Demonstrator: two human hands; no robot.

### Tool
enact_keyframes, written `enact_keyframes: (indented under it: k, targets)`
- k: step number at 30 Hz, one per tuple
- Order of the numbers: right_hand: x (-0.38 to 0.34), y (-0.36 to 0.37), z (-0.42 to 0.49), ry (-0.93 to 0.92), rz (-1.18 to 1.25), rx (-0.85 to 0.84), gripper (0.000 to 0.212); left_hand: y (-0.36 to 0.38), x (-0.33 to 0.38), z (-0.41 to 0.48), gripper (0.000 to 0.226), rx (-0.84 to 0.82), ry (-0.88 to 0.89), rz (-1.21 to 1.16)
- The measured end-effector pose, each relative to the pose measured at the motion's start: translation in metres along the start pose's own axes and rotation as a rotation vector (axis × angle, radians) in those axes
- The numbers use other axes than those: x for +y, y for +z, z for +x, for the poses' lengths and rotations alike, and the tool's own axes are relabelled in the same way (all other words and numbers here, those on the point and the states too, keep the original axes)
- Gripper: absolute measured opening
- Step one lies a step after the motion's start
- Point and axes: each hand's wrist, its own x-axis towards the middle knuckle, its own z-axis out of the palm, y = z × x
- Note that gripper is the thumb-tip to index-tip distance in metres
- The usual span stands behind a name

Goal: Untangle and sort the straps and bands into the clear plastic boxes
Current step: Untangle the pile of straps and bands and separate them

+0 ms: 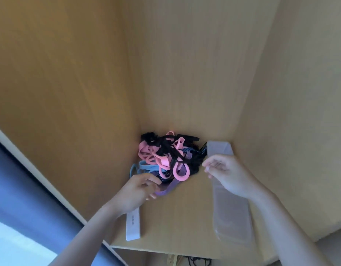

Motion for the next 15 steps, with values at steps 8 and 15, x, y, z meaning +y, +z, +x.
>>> enact_keyframes:
  k: [8,15]
  targets:
    - [0.008,0.041,0.049,0.013,0.03,-0.014,0.021,-0.003,-0.023,0.051,0.025,0.049,0.022,-0.079]
    - [0.043,0.075,0.068,0.099,0.008,-0.083,0.02,0.014,-0.042,0.079,0.028,0.122,-0.041,-0.049]
